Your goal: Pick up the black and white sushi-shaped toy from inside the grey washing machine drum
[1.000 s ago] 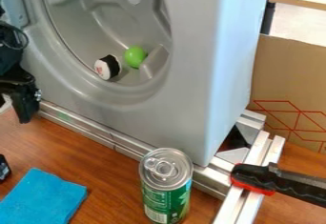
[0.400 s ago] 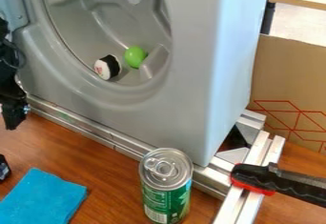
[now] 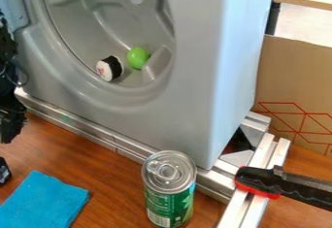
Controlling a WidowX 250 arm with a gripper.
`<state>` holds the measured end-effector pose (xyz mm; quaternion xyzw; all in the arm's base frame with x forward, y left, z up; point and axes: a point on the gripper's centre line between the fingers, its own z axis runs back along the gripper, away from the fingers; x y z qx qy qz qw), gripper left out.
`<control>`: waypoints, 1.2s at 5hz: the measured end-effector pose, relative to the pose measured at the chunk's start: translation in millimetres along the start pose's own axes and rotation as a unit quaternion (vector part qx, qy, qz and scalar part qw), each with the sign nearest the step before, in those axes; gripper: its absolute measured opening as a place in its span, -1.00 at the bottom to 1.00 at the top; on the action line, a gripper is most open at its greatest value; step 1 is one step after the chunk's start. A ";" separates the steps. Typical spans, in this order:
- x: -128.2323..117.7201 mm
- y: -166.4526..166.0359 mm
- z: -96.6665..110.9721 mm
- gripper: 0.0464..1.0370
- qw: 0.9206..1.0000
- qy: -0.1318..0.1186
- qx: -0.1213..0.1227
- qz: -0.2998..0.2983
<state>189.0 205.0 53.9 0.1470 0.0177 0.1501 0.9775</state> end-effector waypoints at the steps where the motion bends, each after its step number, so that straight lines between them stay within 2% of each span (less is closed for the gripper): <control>1: -3.8 0.7 -5.6 0.91 1.000 0.026 0.002 0.003; 2: -9.5 0.1 -7.4 0.91 0.999 0.049 -0.001 0.003; 3: -8.9 -4.1 -8.9 0.91 0.999 0.043 -0.013 -0.008; 5: -14.1 -6.0 -31.1 0.91 0.997 0.076 -0.007 -0.016; 6: -15.8 8.6 -38.9 0.91 0.996 0.091 0.001 0.007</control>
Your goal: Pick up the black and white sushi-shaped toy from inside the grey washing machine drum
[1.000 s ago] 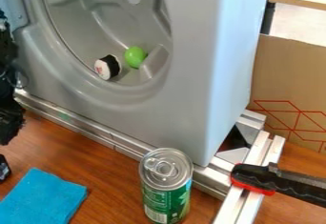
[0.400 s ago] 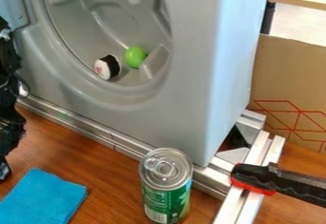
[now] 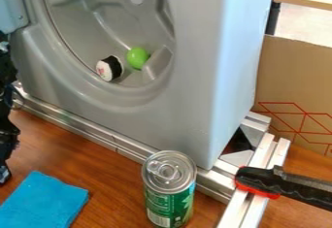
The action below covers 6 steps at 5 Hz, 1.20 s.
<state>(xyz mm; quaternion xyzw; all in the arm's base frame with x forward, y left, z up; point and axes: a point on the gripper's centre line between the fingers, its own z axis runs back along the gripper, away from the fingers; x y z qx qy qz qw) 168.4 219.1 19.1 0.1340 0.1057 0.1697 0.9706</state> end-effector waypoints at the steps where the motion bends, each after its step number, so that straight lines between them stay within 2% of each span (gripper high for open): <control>1: 1.6 -1.4 -4.7 0.91 1.000 0.005 -0.020 -0.006; 2: -2.3 -6.6 -16.4 0.91 0.999 0.020 -0.046 -0.019; 3: -5.1 -18.0 -19.9 0.91 0.996 0.017 -0.073 -0.038; 4: -13.2 -28.7 -27.6 0.76 0.994 0.025 -0.090 -0.053; 5: -11.7 -29.9 -29.0 0.16 0.995 0.018 -0.091 -0.048; 6: -9.1 -32.0 -27.8 -0.31 0.994 0.009 -0.101 -0.041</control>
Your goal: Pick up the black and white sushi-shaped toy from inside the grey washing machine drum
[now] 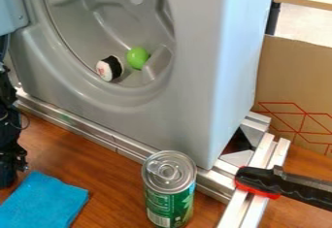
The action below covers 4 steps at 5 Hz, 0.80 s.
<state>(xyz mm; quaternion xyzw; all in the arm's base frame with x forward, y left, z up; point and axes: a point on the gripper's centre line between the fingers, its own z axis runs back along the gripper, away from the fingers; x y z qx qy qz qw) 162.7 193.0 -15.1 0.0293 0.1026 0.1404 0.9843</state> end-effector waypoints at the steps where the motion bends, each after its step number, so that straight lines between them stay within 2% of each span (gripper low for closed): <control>1: 4.5 9.6 8.8 -0.37 0.999 -0.031 -0.008 0.033; 2: 3.4 10.9 44.3 -0.37 0.995 -0.084 0.002 0.053; 3: -4.5 -9.0 100.1 -0.37 0.981 -0.188 -0.022 0.043; 4: -8.5 -33.2 140.0 -0.37 0.974 -0.219 -0.062 0.009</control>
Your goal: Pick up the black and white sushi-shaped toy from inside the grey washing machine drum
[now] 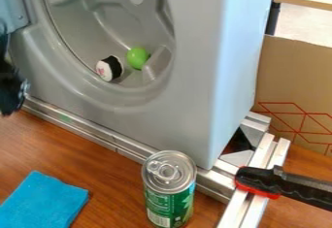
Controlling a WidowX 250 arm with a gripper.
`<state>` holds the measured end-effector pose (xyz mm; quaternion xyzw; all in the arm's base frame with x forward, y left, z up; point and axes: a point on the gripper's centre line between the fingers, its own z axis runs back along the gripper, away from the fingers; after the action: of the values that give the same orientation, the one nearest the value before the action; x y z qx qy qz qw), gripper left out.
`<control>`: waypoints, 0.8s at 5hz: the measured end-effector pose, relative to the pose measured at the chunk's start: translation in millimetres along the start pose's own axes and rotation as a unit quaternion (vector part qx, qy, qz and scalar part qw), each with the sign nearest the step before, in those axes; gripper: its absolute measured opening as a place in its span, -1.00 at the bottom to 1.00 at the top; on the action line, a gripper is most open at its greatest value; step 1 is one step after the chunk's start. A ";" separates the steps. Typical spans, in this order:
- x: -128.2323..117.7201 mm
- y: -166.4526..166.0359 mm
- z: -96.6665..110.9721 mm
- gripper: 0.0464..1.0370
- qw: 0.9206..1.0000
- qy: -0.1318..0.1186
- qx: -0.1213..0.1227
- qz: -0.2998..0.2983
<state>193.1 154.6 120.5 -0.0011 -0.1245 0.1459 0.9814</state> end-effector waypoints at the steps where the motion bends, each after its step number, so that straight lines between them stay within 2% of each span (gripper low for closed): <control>1: 14.8 -40.8 7.7 -0.37 0.998 -0.021 -0.047 -0.044; 2: 33.0 -64.6 10.6 -0.37 0.993 -0.061 -0.079 -0.058; 3: 53.6 -74.4 6.0 -0.37 0.992 -0.092 -0.071 -0.050; 4: 69.5 -81.6 -8.5 -0.37 0.993 -0.086 -0.068 -0.045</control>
<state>282.9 96.7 132.4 -0.0494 -0.2176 0.0929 0.9704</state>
